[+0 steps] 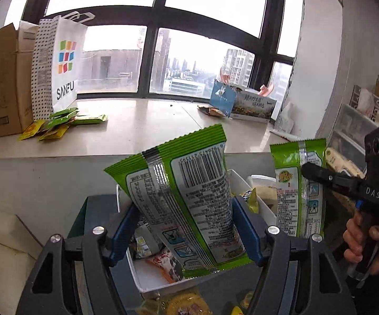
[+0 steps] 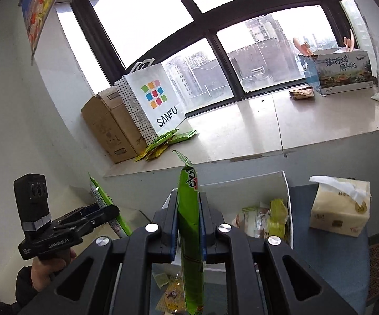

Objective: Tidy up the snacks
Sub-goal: 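Carry the green stick into the box with the right gripper while the left drops a green packet in, then grasp the round jelly cup from the table with the left gripper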

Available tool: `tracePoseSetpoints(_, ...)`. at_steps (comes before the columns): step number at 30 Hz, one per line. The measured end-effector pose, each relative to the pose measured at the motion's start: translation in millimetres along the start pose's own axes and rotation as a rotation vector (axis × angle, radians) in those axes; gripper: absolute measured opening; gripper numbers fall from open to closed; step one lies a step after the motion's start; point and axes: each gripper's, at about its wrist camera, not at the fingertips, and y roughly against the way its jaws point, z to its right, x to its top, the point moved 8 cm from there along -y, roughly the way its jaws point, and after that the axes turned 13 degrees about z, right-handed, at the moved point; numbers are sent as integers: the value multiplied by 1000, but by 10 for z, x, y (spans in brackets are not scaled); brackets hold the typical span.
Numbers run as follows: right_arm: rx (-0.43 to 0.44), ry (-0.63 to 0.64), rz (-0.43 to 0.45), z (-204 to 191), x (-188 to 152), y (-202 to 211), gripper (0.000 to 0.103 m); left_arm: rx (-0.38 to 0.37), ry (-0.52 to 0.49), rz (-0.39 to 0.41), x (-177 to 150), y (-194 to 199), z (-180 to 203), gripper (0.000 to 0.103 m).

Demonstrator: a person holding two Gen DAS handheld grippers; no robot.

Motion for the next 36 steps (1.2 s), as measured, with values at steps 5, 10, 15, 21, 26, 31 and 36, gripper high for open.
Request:
tracePoseSetpoints(5, -61, 20, -107, 174, -14, -565, 13, 59, -73, -157, -183, -624, -69, 73)
tracePoseSetpoints(10, -137, 31, -221, 415, -281, -939, 100, 137, -170, -397, -735, -994, -150, 100)
tracePoseSetpoints(15, -192, 24, -192, 605, -357, -901, 103, 130, -80, -392, -854, -969, -295, 103)
tracePoseSetpoints(21, -196, 6, -183, 638, -344, -793, 103, 156, -65, -333, -779, -832, -358, 103)
tracePoseSetpoints(26, -155, 28, -135, 456, -310, -528, 103, 131, -40, -223, -603, -440, -284, 103)
tracePoseSetpoints(31, -119, 140, -99, 205, -396, -119, 103, 83, -24, -135, -563, 75, -107, 103)
tracePoseSetpoints(36, -71, 197, -104, -2, -610, 277, 103, 20, 11, -77, -634, 566, 104, 103)
